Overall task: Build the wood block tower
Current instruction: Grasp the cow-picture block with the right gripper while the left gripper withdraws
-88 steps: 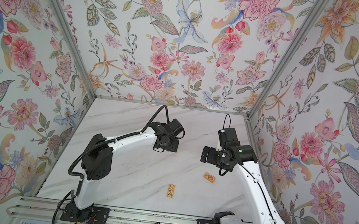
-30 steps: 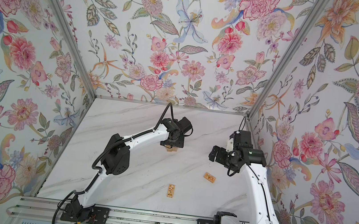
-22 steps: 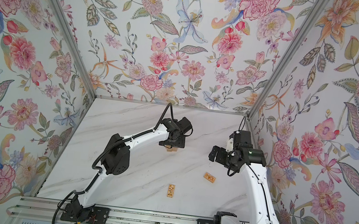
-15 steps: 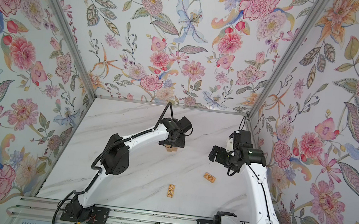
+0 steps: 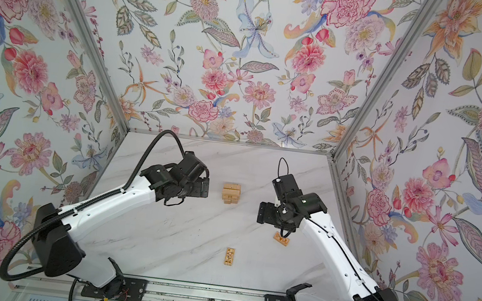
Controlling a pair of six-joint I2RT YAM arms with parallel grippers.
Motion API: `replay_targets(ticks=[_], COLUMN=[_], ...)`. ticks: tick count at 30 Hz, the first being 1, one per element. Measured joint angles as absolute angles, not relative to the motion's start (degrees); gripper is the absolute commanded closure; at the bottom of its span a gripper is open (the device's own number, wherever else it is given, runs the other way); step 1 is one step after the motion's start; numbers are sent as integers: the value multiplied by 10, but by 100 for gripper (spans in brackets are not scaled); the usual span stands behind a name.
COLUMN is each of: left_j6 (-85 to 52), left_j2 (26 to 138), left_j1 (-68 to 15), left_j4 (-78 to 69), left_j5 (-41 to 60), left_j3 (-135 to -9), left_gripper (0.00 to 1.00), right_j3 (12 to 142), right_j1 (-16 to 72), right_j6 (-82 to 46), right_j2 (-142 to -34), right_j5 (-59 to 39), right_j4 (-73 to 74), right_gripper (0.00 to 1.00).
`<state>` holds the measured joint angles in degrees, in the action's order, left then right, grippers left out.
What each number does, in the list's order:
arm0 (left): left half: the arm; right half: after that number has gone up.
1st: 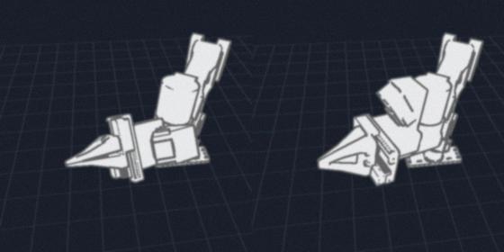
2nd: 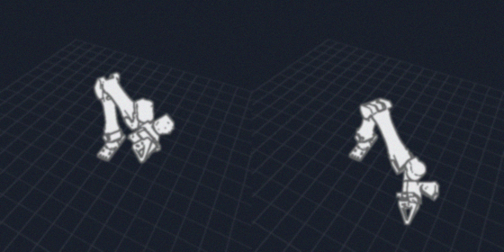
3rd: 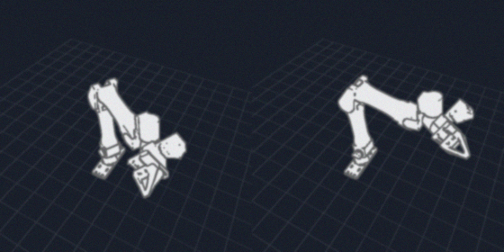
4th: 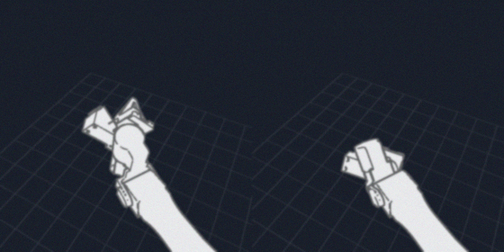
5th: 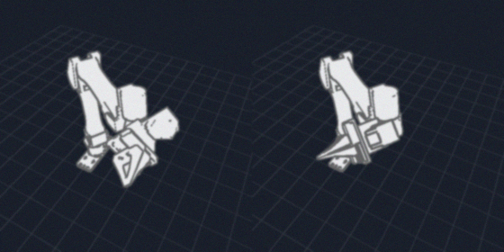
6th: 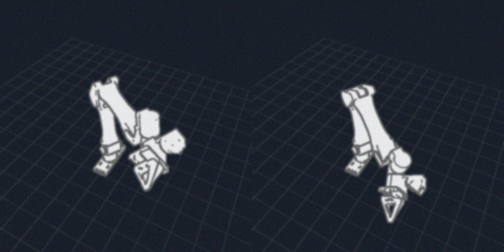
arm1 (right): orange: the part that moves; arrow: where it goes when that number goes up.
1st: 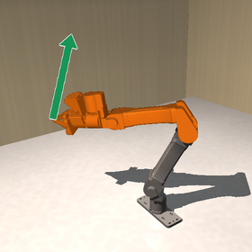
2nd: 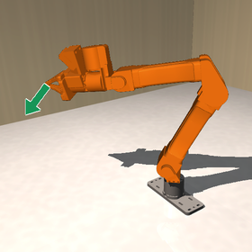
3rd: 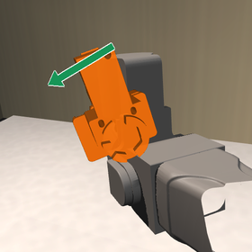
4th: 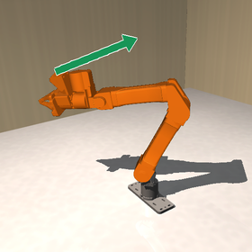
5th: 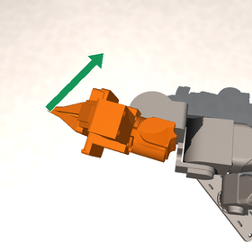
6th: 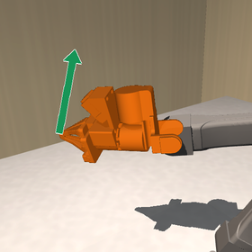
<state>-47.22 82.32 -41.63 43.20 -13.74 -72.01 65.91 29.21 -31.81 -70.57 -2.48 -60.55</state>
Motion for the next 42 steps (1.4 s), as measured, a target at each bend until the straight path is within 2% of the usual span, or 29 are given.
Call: replay_targets(ticks=[9,17,26,29,38,42], left_j6=[-406,-365,-340,-336,-333,-333], left_j2=[660,566,518,511,506,506], left_j1=[-413,-413,-412,-412,-407,-404], left_j4=[385,372,372,372,372,372], left_j5=[-118,-83,-77,-77,-74,-72], left_j3=[-554,-481,-458,-454,-450,-449], left_gripper=[1,1,1,1,1,1], right_j3=[634,616,614,609,580,571], right_j1=[501,616,640,639,633,627], right_j6=[-499,-626,-672,-678,-679,-674], right_j2=[-771,-848,-927,-932,-941,-947], right_j5=[29,45,45,43,32,24], right_j4=[-573,-519,-486,-477,-452,-443], right_gripper=[31,32,39,44,48,52])
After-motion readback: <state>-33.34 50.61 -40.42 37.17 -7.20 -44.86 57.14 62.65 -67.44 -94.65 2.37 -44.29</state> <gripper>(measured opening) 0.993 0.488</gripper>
